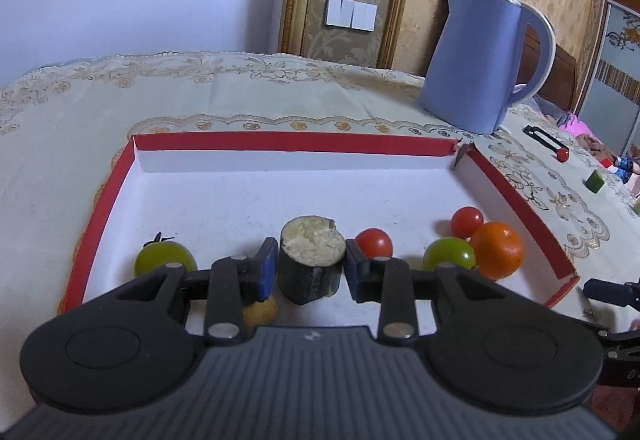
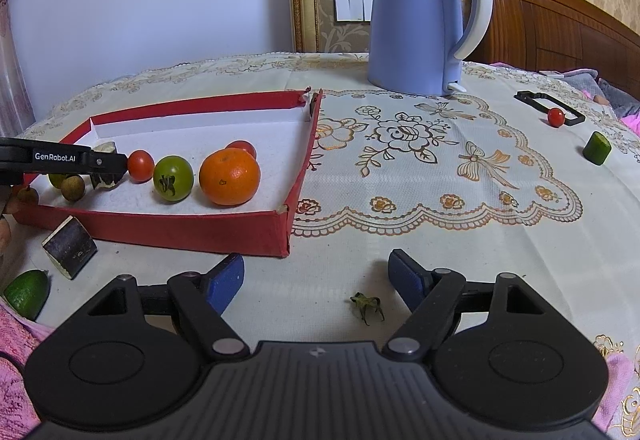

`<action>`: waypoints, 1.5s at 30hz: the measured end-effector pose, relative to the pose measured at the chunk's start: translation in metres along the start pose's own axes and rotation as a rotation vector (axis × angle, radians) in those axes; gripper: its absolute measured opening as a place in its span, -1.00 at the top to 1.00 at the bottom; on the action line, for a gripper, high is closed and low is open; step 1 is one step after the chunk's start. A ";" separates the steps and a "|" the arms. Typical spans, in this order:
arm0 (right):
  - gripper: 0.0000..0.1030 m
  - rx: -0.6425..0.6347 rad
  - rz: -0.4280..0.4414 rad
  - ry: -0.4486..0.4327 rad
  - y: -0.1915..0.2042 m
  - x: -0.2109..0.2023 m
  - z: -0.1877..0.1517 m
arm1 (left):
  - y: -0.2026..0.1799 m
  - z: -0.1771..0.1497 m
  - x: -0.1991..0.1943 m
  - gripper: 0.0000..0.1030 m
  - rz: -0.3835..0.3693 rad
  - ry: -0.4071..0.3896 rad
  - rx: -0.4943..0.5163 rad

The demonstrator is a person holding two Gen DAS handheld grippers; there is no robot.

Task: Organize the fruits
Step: 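Set the vegetable piece upright in the tray and open the left gripper, then grasp the lying dark-skinned vegetable piece with the right gripper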

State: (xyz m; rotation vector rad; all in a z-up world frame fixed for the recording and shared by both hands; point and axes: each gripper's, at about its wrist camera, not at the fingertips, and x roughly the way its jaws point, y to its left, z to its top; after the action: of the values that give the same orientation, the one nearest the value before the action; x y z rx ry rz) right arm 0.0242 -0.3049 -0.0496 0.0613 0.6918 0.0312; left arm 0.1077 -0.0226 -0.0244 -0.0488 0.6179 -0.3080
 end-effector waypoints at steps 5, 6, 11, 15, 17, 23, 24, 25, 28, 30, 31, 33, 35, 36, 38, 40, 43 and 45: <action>-0.54 0.004 0.002 -0.001 0.000 0.000 0.000 | -0.003 -0.003 -0.013 0.32 -0.002 -0.004 0.019; -0.54 0.004 0.003 -0.001 0.000 0.000 0.000 | -0.002 -0.004 -0.017 0.30 -0.002 -0.007 0.014; -0.55 0.004 0.003 -0.001 0.000 0.000 0.000 | 0.011 -0.011 -0.047 0.20 -0.023 -0.038 -0.036; -0.55 0.007 0.005 -0.002 0.000 0.000 0.000 | 0.022 -0.025 -0.071 0.16 -0.024 -0.064 -0.030; -0.55 0.005 0.004 -0.002 0.000 0.000 0.000 | 0.029 -0.034 -0.078 0.16 -0.021 -0.068 -0.041; -0.55 0.005 0.004 -0.002 0.000 0.000 -0.001 | 0.040 -0.047 -0.105 -0.08 -0.033 -0.153 -0.042; -0.55 0.002 0.002 -0.001 0.000 0.000 -0.001 | 0.042 -0.049 -0.108 -0.16 -0.040 -0.164 -0.052; -0.55 0.001 0.001 -0.001 0.000 0.000 -0.001 | 0.044 -0.052 -0.111 -0.17 -0.048 -0.174 -0.059; -0.55 0.008 0.006 -0.003 -0.001 0.000 -0.001 | 0.047 -0.060 -0.118 -0.29 -0.059 -0.191 -0.050; -0.55 0.002 0.002 -0.001 0.000 0.000 -0.001 | 0.049 -0.064 -0.118 -0.44 -0.048 -0.167 -0.044; -0.55 0.002 0.002 -0.001 0.001 0.000 0.000 | 0.051 -0.065 -0.117 -0.47 -0.047 -0.152 -0.037; -0.59 0.018 0.010 -0.008 -0.002 -0.001 -0.001 | 0.055 -0.068 -0.116 -0.60 -0.016 -0.140 -0.047; -0.59 0.042 0.009 -0.025 -0.004 -0.003 -0.001 | 0.060 -0.068 -0.108 -0.65 0.004 -0.099 -0.065; -0.59 0.051 0.009 -0.040 -0.004 -0.006 -0.001 | 0.063 -0.069 -0.104 -0.69 0.004 -0.077 -0.075; -0.59 0.059 0.032 -0.053 0.000 -0.012 -0.002 | 0.066 -0.071 -0.097 -0.73 0.014 -0.050 -0.076; -0.59 0.052 0.086 -0.058 0.008 -0.019 -0.003 | 0.064 -0.073 -0.097 -0.80 0.023 -0.052 -0.062; -0.59 0.001 0.165 -0.066 0.032 -0.028 -0.004 | 0.060 -0.072 -0.093 -0.98 0.026 -0.031 -0.035; -0.59 -0.036 0.202 -0.068 0.051 -0.032 -0.003 | 0.058 -0.072 -0.092 -1.00 0.044 -0.021 -0.025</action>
State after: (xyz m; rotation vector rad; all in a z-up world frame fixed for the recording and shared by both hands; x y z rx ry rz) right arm -0.0030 -0.2557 -0.0279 0.0971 0.6150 0.2348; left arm 0.0112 0.0632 -0.0393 -0.0623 0.6011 -0.2574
